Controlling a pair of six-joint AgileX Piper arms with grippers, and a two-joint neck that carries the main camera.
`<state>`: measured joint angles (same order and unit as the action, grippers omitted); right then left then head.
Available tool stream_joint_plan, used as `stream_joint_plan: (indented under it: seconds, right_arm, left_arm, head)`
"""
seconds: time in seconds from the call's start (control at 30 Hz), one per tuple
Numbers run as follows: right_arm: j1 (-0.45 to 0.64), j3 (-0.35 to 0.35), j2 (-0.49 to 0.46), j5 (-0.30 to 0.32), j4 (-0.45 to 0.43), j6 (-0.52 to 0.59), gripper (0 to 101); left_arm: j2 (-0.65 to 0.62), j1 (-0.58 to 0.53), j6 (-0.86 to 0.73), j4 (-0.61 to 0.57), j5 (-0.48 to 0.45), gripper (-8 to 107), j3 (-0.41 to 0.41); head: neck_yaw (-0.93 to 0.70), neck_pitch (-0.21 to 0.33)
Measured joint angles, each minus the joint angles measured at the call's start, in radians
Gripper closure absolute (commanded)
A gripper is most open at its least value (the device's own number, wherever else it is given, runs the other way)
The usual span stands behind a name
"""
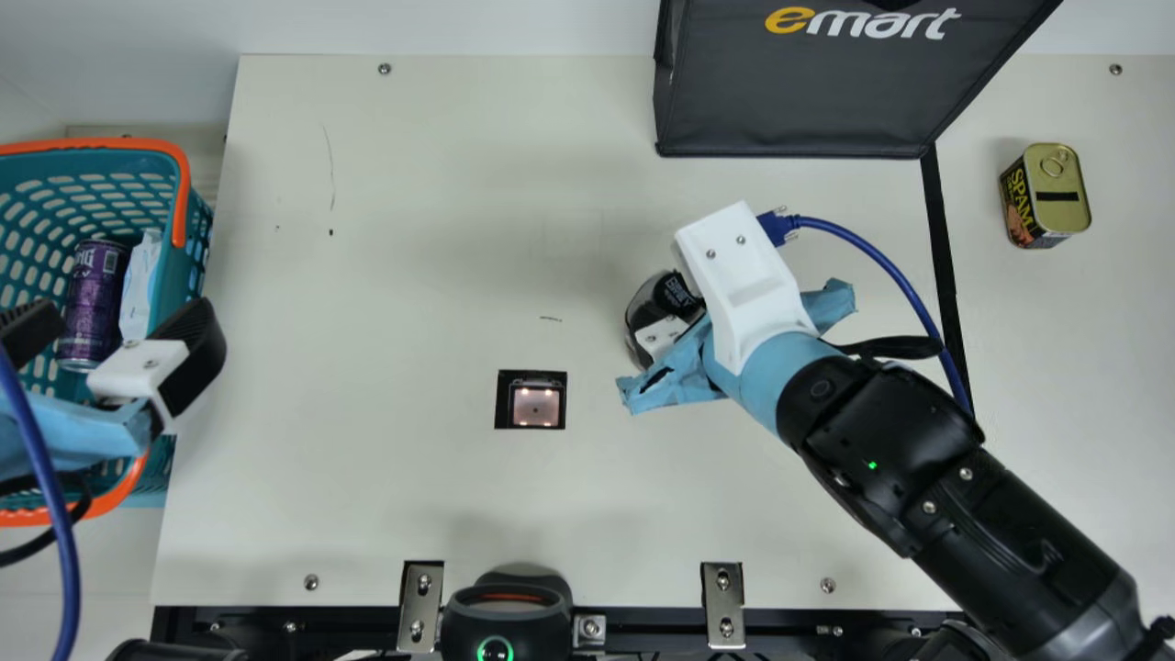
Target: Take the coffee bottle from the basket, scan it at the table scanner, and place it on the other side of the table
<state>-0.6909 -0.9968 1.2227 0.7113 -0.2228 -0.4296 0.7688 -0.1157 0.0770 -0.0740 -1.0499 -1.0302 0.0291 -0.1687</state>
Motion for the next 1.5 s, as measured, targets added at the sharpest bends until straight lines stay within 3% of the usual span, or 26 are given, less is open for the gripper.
stream_joint_plan:
  seconds: [0.37,0.6,0.77,1.03,1.5]
  right_arm:
    - [0.000,-0.117,-0.011,0.104,-0.006,-0.023,101]
    - [0.099,-0.114,-0.039,0.133,-0.014,-0.038,101]
    - [0.225,-0.080,-0.079,0.131,0.008,-0.019,101]
    - [0.461,-0.025,-0.132,0.126,0.084,0.089,101]
    - [0.940,0.001,-0.135,0.088,0.278,0.382,101]
  left_arm:
    - [0.000,0.000,0.000,0.000,0.000,9,0.000]
    - [0.000,0.000,0.000,0.000,0.000,9,0.000]
    - [0.000,0.000,0.000,0.000,0.000,9,0.000]
    - [0.000,0.000,0.000,0.000,0.000,9,0.000]
    - [0.000,0.000,0.000,0.000,0.000,9,0.000]
  head:
    - [0.074,0.002]
    - [0.230,0.000]
    - [0.337,0.002]
    - [0.345,0.000]
    - [0.345,0.002]
